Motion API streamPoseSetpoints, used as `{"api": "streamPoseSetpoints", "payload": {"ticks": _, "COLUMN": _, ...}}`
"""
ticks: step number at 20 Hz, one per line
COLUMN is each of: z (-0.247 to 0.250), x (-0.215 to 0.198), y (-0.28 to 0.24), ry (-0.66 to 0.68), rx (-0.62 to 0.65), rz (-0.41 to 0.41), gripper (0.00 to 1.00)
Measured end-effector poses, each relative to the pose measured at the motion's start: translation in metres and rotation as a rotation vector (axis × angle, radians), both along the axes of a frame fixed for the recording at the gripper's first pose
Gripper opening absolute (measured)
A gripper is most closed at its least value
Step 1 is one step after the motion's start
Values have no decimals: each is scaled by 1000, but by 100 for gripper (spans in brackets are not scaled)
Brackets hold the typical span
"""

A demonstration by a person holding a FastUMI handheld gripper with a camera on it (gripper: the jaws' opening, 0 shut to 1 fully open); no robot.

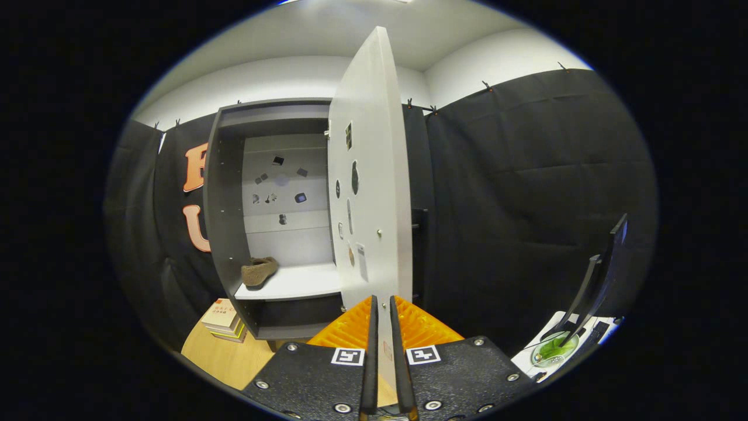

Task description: Open the shoe cabinet door, grab the shoes and put them into the shoe cabinet, then close the shoe cabinet door.

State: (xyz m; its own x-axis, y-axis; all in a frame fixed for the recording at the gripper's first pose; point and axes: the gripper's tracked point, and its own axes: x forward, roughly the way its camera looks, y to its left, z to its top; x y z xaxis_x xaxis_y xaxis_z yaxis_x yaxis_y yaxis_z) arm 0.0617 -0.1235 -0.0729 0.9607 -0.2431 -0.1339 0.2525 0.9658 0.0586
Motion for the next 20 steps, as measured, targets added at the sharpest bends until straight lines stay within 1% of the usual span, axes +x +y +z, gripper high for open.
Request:
{"api": "streamPoseSetpoints", "payload": {"ticks": 6, "z": -29, "x": 3, "y": 44, "ry": 70, "rx": 12, "rz": 75, "gripper": 12}}
{"api": "streamPoseSetpoints", "payload": {"ticks": 9, "z": -54, "x": 6, "y": 68, "ry": 119, "rx": 22, "rz": 112, "gripper": 12}}
{"api": "streamPoseSetpoints", "payload": {"ticks": 14, "z": -111, "x": 15, "y": 111, "ry": 219, "rx": 49, "rz": 185, "gripper": 13}}
{"api": "streamPoseSetpoints", "payload": {"ticks": 20, "z": -189, "x": 28, "y": 143, "ry": 351, "rx": 76, "rz": 255, "gripper": 12}}
